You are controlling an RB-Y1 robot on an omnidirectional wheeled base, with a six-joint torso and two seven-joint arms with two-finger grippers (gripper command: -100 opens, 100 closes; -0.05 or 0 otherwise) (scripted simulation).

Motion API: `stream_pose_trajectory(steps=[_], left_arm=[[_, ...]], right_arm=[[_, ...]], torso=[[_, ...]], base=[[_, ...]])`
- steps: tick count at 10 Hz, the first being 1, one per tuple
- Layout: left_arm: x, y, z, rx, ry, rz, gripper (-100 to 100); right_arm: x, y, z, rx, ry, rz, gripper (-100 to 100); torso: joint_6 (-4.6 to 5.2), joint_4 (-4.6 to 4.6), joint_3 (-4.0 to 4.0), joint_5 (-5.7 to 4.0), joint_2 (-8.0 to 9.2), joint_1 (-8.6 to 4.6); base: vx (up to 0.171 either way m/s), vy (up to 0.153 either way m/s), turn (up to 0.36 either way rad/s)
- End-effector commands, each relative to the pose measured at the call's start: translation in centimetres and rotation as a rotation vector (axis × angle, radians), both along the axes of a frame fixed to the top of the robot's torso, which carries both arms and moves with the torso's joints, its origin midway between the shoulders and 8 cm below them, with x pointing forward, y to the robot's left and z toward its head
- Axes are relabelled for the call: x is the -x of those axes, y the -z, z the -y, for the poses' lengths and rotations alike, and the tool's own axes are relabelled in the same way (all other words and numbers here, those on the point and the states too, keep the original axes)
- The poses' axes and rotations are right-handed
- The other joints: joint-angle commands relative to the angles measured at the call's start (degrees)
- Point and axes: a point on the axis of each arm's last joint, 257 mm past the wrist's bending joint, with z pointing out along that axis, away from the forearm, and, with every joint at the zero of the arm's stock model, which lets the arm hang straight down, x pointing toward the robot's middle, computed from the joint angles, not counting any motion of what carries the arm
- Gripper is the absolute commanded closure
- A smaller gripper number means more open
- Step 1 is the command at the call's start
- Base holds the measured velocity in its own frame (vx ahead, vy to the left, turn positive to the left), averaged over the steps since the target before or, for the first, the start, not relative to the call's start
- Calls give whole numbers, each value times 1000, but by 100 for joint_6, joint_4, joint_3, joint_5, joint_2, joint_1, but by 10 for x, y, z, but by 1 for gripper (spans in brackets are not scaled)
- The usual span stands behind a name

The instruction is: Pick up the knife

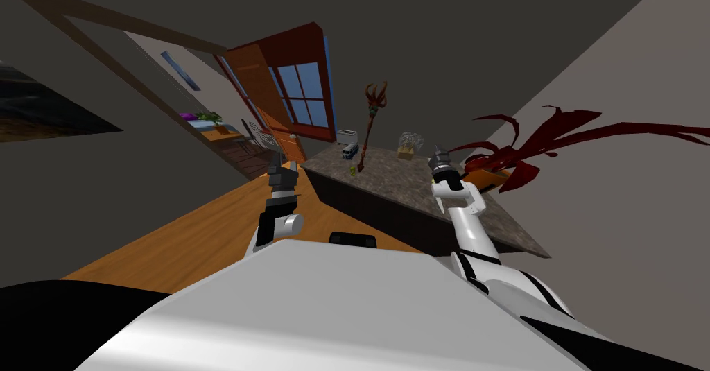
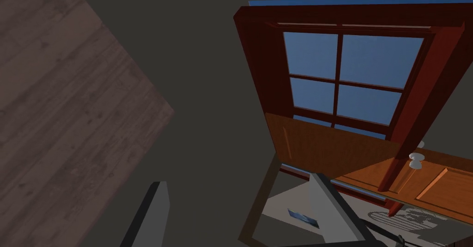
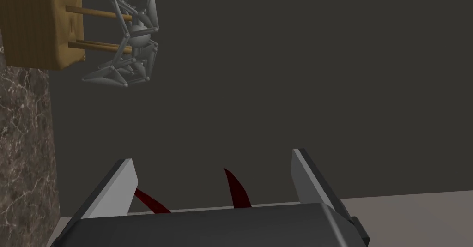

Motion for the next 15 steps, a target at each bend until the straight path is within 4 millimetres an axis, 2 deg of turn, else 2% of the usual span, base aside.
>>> stream_pose_trajectory(steps=[1, 2, 3, 4, 5, 6, 7, 8, 9, 11, 12, 14, 15], left_arm=[[0, 0, 0, 0, 0, 0, 0], [0, 0, 0, 0, 0, 0, 0], [0, 0, 0, 0, 0, 0, 0], [0, 0, 0, 0, 0, 0, 0], [0, 0, 0, 0, 0, 0, 0], [0, 0, 0, 0, 0, 0, 0], [0, 0, 0, 0, 0, 0, 0], [0, 0, 0, 0, 0, 0, 0], [0, 0, 0, 0, 0, 0, 0], [0, 0, 0, 0, 0, 0, 0], [0, 0, 0, 0, 0, 0, 0], [0, 0, 0, 0, 0, 0, 0], [0, 0, 0, 0, 0, 0, 0]], right_arm=[[-3, 9, 8, -15, 16, -18, -100], [-10, -4, 29, -65, 51, -23, -100], [-11, 3, 34, -72, 60, -37, -100], [-15, -9, 55, -118, 92, -34, -100], [-17, 6, 65, -142, 117, -68, -100], [-17, 6, 65, -142, 117, -68, -100], [-20, -3, 89, -204, 155, -67, -100], [-19, 7, 95, -217, 173, -91, -100], [-21, -10, 113, -273, 200, -73, -100], [-19, 9, 123, -299, 231, -112, -100], [-18, -4, 141, -369, 263, -98, -100], [-15, 15, 151, -388, 292, -133, -100], [-13, 3, 168, -464, 324, -117, -100]], torso=[[0, 0, 0, 0, 0, 0], [2, 0, 0, -3, 1, -12], [-1, 0, 0, -2, 0, -9], [0, -1, -1, -3, -2, -9], [-2, 0, -1, 0, -3, -4], [2, -1, -1, -2, -1, -7], [4, 0, 1, -4, 1, -16], [-2, 0, 0, -3, -1, -14], [3, 0, 0, -4, 1, -16], [4, 0, 0, -5, 0, -16], [3, 0, 1, -6, 2, -20], [2, 0, 0, -5, 1, -20], [4, 0, 1, -7, 2, -24]], base=[[5, 24, -12], [4, 42, 88], [9, 42, 68], [7, 54, 111], [7, 46, 46], [6, 19, -12], [8, 27, 104], [7, 25, 71], [9, 30, 99], [9, 17, 16], [6, 15, 86], [4, 5, 36], [7, 7, 97]])
